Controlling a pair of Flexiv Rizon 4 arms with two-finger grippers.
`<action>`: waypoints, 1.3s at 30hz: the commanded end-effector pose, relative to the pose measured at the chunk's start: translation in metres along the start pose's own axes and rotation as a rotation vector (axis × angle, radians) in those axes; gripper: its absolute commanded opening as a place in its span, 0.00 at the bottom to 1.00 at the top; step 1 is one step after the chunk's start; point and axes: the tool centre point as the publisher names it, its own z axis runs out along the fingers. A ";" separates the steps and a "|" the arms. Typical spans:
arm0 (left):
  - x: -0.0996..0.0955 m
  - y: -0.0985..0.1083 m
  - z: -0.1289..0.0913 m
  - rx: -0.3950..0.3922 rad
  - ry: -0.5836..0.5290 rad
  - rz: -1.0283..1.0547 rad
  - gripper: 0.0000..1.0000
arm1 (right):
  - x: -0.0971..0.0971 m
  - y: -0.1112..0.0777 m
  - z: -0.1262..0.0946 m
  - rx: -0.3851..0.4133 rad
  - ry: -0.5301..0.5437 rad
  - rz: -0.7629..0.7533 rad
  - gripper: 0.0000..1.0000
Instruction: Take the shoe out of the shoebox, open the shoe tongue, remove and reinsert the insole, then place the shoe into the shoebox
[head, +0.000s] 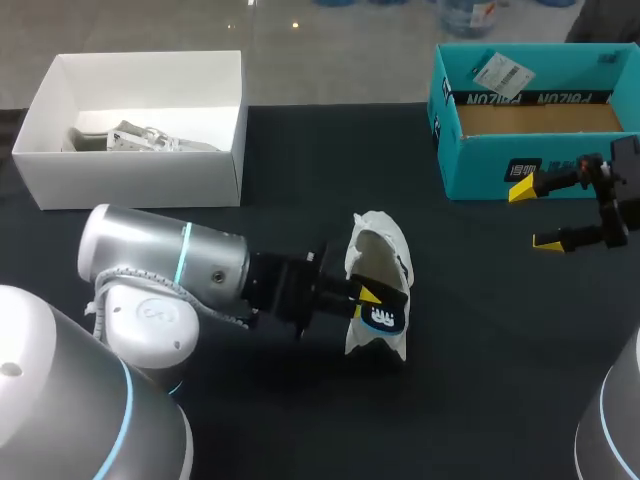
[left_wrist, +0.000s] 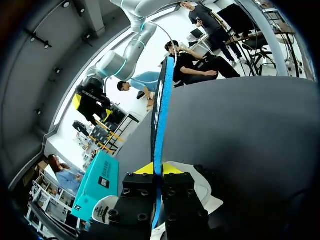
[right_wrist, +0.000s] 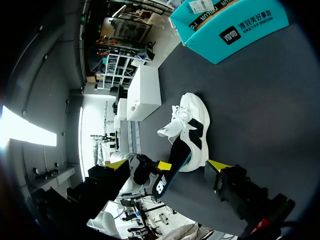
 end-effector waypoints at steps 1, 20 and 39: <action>-0.003 0.012 0.012 -0.027 0.000 -0.009 0.00 | 0.000 -0.001 0.000 -0.003 -0.003 0.001 1.00; -0.011 0.033 0.014 -0.093 -0.005 -0.042 0.43 | 0.000 -0.001 0.000 -0.003 -0.003 0.001 1.00; -0.001 0.006 0.008 -0.050 0.030 0.031 0.00 | 0.000 -0.001 0.000 -0.003 -0.003 0.001 1.00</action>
